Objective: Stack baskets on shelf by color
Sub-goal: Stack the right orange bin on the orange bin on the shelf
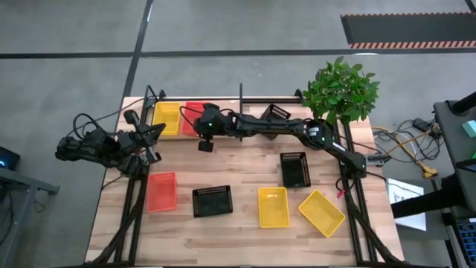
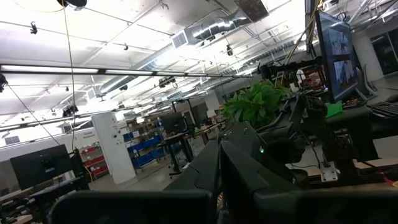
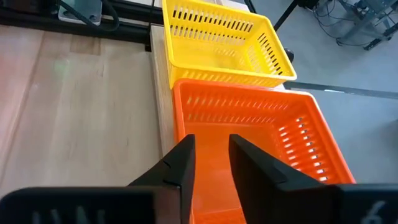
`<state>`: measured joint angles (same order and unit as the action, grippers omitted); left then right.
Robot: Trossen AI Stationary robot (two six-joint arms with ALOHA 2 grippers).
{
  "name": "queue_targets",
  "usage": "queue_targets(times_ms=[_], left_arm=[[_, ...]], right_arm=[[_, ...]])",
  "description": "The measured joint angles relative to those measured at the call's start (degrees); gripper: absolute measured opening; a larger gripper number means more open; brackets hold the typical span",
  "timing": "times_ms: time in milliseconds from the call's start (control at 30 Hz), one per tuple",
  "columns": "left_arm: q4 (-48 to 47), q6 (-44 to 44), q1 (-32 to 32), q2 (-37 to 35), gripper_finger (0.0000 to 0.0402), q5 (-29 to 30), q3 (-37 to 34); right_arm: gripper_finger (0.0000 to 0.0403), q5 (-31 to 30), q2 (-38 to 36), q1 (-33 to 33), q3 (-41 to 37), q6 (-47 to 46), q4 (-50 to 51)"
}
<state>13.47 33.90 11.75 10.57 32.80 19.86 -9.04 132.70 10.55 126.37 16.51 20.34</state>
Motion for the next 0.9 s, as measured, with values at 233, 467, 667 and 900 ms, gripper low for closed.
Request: queue_targets(times_ms=[233,467,667,900], left_arm=[[0.0,0.0,0.0,0.0,0.0,0.0,-0.1],[0.0,0.0,0.0,0.0,0.0,0.0,-0.3],[0.0,0.0,0.0,0.0,0.0,0.0,-0.3],[0.0,0.0,0.0,0.0,0.0,0.0,-0.3]], right_arm=[[0.0123,0.0,-0.3,-0.1,1.2,0.1,1.2],[0.0122,0.0,-1.1,-0.3,5.6,0.8,7.5],[0.0092,-0.1,-1.1,-0.3,7.8,1.5,13.1],[0.0042,-4.5,-1.1,0.6,8.6,2.7,20.3]])
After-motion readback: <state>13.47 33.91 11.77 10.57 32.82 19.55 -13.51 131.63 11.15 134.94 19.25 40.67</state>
